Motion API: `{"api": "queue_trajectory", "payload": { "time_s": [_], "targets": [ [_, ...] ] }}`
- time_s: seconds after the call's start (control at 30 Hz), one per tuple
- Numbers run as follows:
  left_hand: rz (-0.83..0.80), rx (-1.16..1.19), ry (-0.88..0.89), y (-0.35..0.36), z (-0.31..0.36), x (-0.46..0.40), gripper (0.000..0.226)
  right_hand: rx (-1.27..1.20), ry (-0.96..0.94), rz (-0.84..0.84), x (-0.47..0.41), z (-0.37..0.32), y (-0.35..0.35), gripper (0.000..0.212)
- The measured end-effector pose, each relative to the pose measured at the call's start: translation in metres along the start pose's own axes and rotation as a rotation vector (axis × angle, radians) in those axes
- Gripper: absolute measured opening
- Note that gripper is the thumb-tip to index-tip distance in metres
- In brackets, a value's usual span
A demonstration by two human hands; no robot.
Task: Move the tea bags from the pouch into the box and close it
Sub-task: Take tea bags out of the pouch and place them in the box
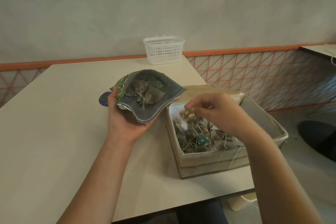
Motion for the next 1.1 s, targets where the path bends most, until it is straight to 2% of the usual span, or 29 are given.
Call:
{"api": "queue_trajectory", "payload": {
  "time_s": [0.1,0.23,0.3,0.37,0.43,0.53,0.67,0.7,0.8,0.87,0.93,1.03,1.1],
  "targets": [
    [0.007,0.000,-0.001,0.000,0.001,0.000,0.066,0.162,-0.024,-0.127,-0.003,0.001,0.023,0.018],
    [0.007,0.007,-0.003,0.001,0.002,0.002,0.065,0.222,-0.021,-0.105,-0.010,0.004,0.025,0.031],
    [0.011,0.011,-0.004,0.001,0.002,0.002,0.064,0.329,-0.053,-0.106,-0.011,0.002,0.028,0.024],
    [0.013,0.017,-0.013,0.001,0.001,0.002,0.065,0.486,-0.062,-0.198,-0.011,0.003,0.040,0.009],
    [0.008,0.020,-0.023,0.001,0.000,0.002,0.066,0.593,-0.035,-0.320,-0.008,0.011,0.055,0.016],
    [0.005,0.029,-0.029,-0.001,0.001,0.002,0.067,0.567,0.024,-0.360,-0.004,0.014,0.055,0.018],
    [0.004,0.033,-0.024,-0.001,0.004,0.003,0.066,0.457,0.008,-0.200,-0.009,0.002,0.042,0.029],
    [-0.003,0.035,-0.029,-0.001,0.004,0.003,0.067,0.463,0.005,-0.213,-0.009,0.002,0.045,0.034],
    [-0.019,0.041,-0.046,-0.002,0.003,0.002,0.068,0.589,0.011,-0.408,-0.004,0.010,0.064,0.033],
    [-0.021,0.041,-0.051,-0.002,0.004,0.001,0.068,0.543,0.028,-0.448,-0.001,0.008,0.063,0.035],
    [-0.015,0.029,-0.044,-0.003,0.006,0.001,0.067,0.459,0.023,-0.353,-0.003,-0.004,0.048,0.030],
    [0.031,0.013,-0.021,-0.008,0.009,-0.001,0.066,0.354,-0.071,-0.116,-0.009,-0.034,0.020,0.004],
    [0.045,0.027,-0.020,-0.011,0.010,-0.002,0.066,0.297,-0.146,0.002,-0.011,-0.055,0.010,0.008]
  ]
}}
Point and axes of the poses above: each hand's wrist, its own x-axis away from the middle knuckle, its own y-axis out of the palm, z = x × y, the point moved 8 cm from there along -x, towards the middle knuckle, and after that the axes turned 2 degrees about y, right-handed, at the moved point
